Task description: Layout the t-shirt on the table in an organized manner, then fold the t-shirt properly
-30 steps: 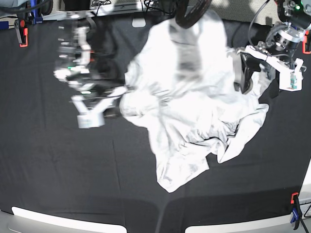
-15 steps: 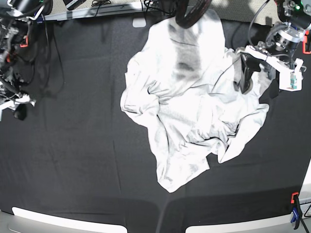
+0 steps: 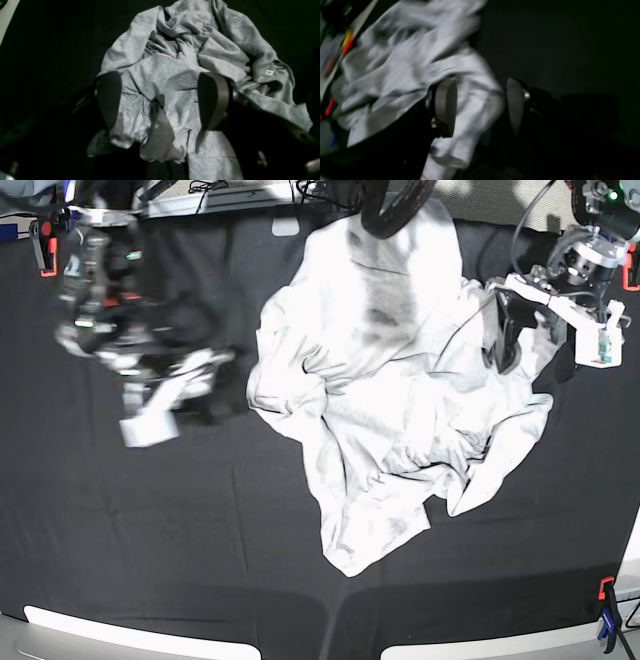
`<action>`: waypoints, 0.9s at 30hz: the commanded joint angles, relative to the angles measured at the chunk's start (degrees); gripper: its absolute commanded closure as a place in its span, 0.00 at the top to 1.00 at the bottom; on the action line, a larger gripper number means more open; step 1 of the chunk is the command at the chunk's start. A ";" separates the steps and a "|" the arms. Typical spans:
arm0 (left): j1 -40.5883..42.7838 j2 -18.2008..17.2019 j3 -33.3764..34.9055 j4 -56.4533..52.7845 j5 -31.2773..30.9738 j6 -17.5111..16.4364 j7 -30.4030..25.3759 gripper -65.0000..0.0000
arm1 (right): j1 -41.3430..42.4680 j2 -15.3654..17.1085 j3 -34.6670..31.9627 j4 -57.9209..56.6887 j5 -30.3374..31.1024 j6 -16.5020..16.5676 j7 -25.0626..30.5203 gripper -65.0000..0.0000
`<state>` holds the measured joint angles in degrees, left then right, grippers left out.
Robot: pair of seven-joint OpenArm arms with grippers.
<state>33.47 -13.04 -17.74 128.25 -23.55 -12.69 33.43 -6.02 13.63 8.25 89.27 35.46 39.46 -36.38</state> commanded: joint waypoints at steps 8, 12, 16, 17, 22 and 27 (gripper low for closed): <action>0.00 -0.33 -0.28 1.01 -0.50 -0.37 -1.36 0.67 | 3.58 -6.29 -11.30 1.11 -16.31 -3.98 8.11 0.48; 0.00 -0.31 -0.28 1.01 -0.50 -0.37 -1.36 0.67 | 5.27 -10.21 -12.07 1.11 -19.19 -3.93 8.07 0.48; 0.00 -0.33 -0.28 1.01 -0.50 -0.37 -1.36 0.67 | 5.49 -12.85 -12.07 1.11 -23.89 -7.17 8.04 0.48; 0.00 -0.33 -0.28 1.01 -0.50 -0.37 -1.36 0.67 | 5.40 -13.03 -12.07 1.09 -25.14 -8.83 7.96 0.48; 0.00 -0.33 -0.28 1.01 -0.50 -0.37 -1.36 0.67 | 5.33 -12.96 -11.91 1.09 -28.24 -14.86 8.07 0.48; 0.00 -0.33 -0.28 1.01 -0.50 -0.37 -1.36 0.67 | 4.90 -12.98 -11.91 1.05 -28.20 -14.86 8.31 0.48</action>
<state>33.47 -13.04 -17.74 128.25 -23.55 -12.71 33.41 -2.04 0.75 -3.66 89.25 6.39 24.23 -29.78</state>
